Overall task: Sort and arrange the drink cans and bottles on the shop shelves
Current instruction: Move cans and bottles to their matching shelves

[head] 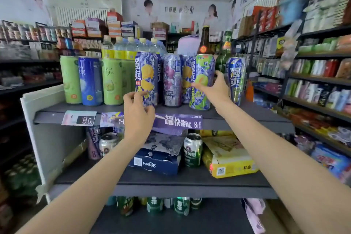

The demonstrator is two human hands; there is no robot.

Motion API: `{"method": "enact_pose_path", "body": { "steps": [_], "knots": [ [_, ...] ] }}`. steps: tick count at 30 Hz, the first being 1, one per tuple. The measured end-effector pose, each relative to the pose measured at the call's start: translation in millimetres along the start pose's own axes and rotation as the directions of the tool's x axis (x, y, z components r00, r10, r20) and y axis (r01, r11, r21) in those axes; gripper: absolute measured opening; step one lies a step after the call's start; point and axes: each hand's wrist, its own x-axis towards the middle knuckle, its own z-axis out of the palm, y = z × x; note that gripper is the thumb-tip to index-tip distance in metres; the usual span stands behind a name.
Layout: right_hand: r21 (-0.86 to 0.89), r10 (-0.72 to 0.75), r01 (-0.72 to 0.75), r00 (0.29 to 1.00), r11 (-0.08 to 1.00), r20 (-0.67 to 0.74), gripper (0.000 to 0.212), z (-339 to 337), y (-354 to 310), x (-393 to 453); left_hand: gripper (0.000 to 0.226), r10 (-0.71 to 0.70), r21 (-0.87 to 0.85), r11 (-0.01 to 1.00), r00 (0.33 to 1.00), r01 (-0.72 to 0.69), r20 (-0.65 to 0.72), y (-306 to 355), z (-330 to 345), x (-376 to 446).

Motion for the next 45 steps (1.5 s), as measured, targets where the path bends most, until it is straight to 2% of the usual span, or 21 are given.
{"method": "enact_pose_path", "body": {
  "steps": [3, 6, 8, 12, 15, 18, 20, 22, 25, 28, 31, 33, 35, 37, 39, 42, 45],
  "knots": [
    [-0.044, -0.167, 0.163, 0.98, 0.986, -0.111, 0.058, -26.7, 0.8, -45.3, 0.03, 0.095, -0.038, 0.995, 0.995, -0.095, -0.018, -3.7, -5.7, -44.0],
    [-0.05, -0.306, 0.302, 0.94, 0.952, -0.149, 0.027, -54.3, 23.0, -108.5, 0.029, 0.159, -0.065, 0.986, 0.981, -0.153, 0.107, -22.8, -0.6, -104.9],
    [-0.073, -0.311, 0.305, 0.946, 0.95, -0.089, 0.022, -66.1, 48.8, -150.6, 0.028, 0.128, -0.059, 0.991, 0.97, -0.118, 0.208, -39.5, 9.7, -143.4],
    [-0.198, -0.15, 0.162, 0.986, 0.967, 0.074, 0.028, -71.3, 114.9, -204.4, 0.031, 0.019, -0.022, 1.0, 0.936, -0.012, 0.352, -70.3, 37.2, -191.3],
    [-0.262, 0.004, 0.021, 0.996, 0.965, 0.095, 0.036, -64.8, 160.1, -223.8, 0.033, -0.097, 0.058, 0.995, 0.904, 0.08, 0.416, -86.6, 48.2, -214.7],
    [-0.276, 0.11, -0.079, 0.989, 0.958, 0.097, 0.04, -57.3, 193.6, -236.5, 0.034, -0.099, 0.107, 0.993, 0.893, 0.057, 0.438, -96.0, 48.5, -228.6],
    [-0.245, 0.09, -0.063, 0.991, 0.967, 0.1, 0.04, -48.7, 201.9, -235.1, 0.038, -0.082, 0.124, 0.992, 0.897, 0.031, 0.434, -103.8, 48.0, -234.2],
    [-0.228, -0.008, 0.034, 0.994, 0.973, 0.112, 0.045, -34.3, 194.8, -212.4, 0.042, -0.052, 0.147, 0.989, 0.909, -0.011, 0.414, -108.2, 47.7, -235.2],
    [-0.282, -0.093, 0.155, 0.971, 0.947, 0.221, 0.067, 1.5, 177.3, -150.4, 0.044, -0.052, 0.21, 0.977, 0.921, -0.034, 0.387, -107.3, 44.7, -229.7],
    [-0.32, -0.026, 0.129, 0.951, 0.938, 0.307, 0.084, 44.5, 174.1, -96.6, 0.044, -0.097, 0.293, 0.955, 0.899, -0.036, 0.427, -107.5, 40.0, -219.8],
    [-0.356, 0.061, 0.033, 0.966, 0.934, 0.25, 0.074, 69.9, 184.7, -80.9, 0.05, -0.072, 0.342, 0.932, 0.863, -0.121, 0.5, -114.0, 32.1, -220.1],
    [-0.299, -0.007, 0.057, 0.986, 0.953, 0.164, 0.066, 69.2, 185.6, -86.0, 0.052, -0.024, 0.354, 0.914, 0.845, -0.197, 0.535, -118.5, 27.9, -223.2],
    [-0.2, -0.134, 0.16, 0.982, 0.967, 0.134, 0.065, 54.2, 181.0, -102.4, 0.049, -0.008, 0.353, 0.91, 0.843, -0.217, 0.538, -120.6, 25.5, -227.8],
    [-0.087, -0.203, 0.218, 0.967, 0.972, 0.154, 0.066, 29.4, 171.2, -130.6, 0.047, -0.028, 0.341, 0.923, 0.85, -0.181, 0.527, -122.7, 23.2, -239.2],
    [-0.025, -0.21, 0.222, 0.949, 0.975, 0.235, 0.068, 0.9, 162.2, -166.4, 0.045, -0.085, 0.316, 0.943, 0.845, -0.103, 0.527, -129.8, 22.3, -260.4],
    [-0.068, -0.053, 0.084, 0.927, 0.994, 0.372, 0.069, -27.0, 170.5, -226.4, 0.043, -0.252, 0.328, 0.942, 0.809, 0.078, 0.531, -142.2, 24.7, -298.9],
    [-0.124, 0.178, -0.141, 0.906, 0.982, 0.384, 0.068, -25.7, 213.9, -278.5, 0.041, -0.414, 0.366, 0.902, 0.698, 0.228, 0.584, -149.8, 27.1, -320.2]
  ]
}}
